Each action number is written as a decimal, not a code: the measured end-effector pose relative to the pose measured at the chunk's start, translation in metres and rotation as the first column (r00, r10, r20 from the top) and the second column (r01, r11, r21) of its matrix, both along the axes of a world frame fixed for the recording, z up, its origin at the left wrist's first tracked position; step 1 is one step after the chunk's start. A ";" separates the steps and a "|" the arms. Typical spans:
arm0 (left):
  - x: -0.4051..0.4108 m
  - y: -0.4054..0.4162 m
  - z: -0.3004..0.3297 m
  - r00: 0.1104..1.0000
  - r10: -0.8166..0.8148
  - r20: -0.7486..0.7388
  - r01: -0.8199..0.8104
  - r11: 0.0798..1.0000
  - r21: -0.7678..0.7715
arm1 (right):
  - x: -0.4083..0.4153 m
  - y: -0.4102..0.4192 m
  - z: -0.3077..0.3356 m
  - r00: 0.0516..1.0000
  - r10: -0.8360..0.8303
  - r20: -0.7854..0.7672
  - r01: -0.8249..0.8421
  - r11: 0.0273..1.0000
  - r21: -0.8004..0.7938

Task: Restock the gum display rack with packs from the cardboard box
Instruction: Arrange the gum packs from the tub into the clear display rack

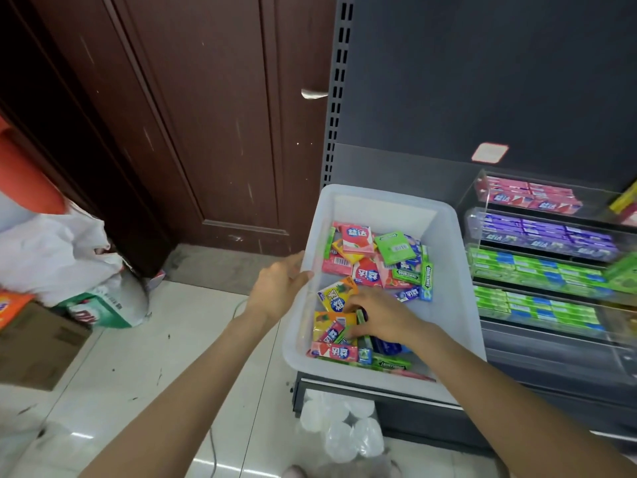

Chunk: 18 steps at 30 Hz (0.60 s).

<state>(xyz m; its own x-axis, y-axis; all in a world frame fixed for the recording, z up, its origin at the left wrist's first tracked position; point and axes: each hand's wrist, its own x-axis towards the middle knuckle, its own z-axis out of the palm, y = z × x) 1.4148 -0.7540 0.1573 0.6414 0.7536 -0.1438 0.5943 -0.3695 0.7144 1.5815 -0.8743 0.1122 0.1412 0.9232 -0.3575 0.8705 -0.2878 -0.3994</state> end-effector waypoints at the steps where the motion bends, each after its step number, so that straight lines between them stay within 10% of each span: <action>1: 0.000 -0.001 -0.001 1.000 0.003 0.007 -0.003 1.000 0.004 | 0.000 0.000 -0.001 0.999 0.022 0.042 -0.022 1.000 -0.006; 18: 0.003 -0.003 -0.011 0.996 0.075 0.044 -0.079 0.993 0.090 | 0.004 0.017 0.001 0.963 -0.181 -0.200 0.193 0.980 0.042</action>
<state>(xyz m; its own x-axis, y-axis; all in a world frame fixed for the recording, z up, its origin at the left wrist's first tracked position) 1.4181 -0.7570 0.1463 0.5846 0.8100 -0.0469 0.5946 -0.3884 0.7040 1.5854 -0.8572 0.1128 0.2466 0.9076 -0.3399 0.7074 -0.4083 -0.5770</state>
